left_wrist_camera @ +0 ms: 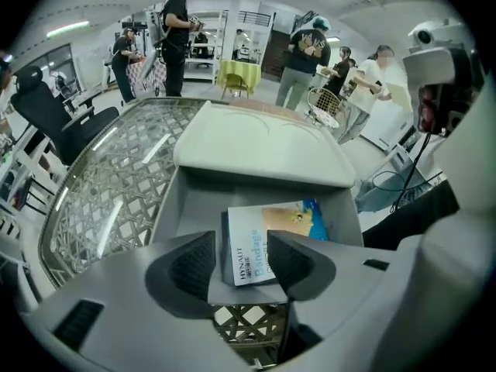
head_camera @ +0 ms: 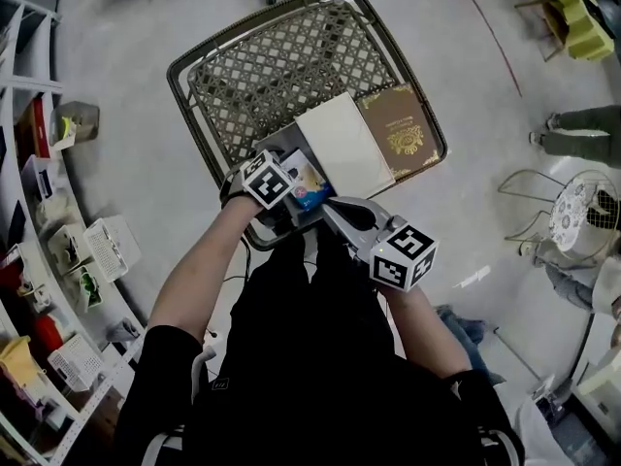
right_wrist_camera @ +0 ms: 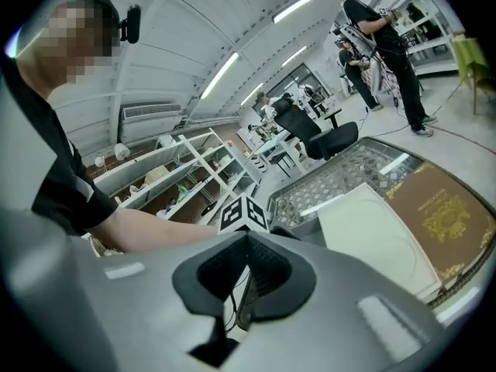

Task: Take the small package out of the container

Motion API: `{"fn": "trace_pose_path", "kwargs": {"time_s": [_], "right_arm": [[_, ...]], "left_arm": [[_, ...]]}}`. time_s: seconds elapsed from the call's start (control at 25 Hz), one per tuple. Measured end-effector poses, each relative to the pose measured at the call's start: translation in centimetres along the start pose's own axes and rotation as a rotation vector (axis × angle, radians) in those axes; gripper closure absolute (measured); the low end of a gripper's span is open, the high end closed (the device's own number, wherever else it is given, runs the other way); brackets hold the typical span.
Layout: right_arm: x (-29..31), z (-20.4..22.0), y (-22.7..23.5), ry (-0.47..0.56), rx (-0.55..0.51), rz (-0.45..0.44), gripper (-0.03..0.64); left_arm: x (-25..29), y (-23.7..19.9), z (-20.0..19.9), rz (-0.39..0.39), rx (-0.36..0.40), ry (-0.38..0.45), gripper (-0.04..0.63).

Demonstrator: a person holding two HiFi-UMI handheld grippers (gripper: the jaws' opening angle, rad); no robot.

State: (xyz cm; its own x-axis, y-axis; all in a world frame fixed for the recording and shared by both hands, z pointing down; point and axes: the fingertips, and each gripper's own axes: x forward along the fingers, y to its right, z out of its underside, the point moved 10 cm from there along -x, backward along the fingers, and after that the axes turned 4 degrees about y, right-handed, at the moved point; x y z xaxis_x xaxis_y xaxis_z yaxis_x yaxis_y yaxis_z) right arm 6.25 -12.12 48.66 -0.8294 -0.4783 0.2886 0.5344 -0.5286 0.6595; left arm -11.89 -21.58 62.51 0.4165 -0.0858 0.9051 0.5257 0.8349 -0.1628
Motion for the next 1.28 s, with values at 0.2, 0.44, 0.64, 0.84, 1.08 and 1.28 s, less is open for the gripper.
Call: {"fn": "trace_pose_path", "kwargs": {"time_s": [0.2,0.44,0.64,0.84,1.08,1.28], "right_arm": [[0.5,0.1,-0.8,-0.055,-0.132,0.023,0.604],[-0.4,0.5,-1.0,-0.058,-0.13,0.029,0.604],[-1.3,1.0,-0.4,-0.052,-0.105,0.036,0.604],[-2.0,0.7,-0.2,-0.041,-0.097,0.032,0.604],[-2.8,0.1,0.5,-0.04,-0.087,0.032,0.604],[-3.0,-0.5,1.0,-0.048,-0.094,0.013,0.604]], "left_arm": [[1.2,-0.1,0.0,0.018,0.036,-0.07,0.399],[2.0,-0.6,-0.5,0.009,0.062,-0.121,0.402],[2.6,-0.3,-0.6,0.053,0.074,-0.192,0.402],[2.9,0.3,-0.7,0.087,0.063,-0.193,0.402],[3.0,2.6,-0.9,0.089,0.045,-0.153,0.402],[3.2,2.9,-1.0,0.087,-0.005,-0.115,0.402]]}}
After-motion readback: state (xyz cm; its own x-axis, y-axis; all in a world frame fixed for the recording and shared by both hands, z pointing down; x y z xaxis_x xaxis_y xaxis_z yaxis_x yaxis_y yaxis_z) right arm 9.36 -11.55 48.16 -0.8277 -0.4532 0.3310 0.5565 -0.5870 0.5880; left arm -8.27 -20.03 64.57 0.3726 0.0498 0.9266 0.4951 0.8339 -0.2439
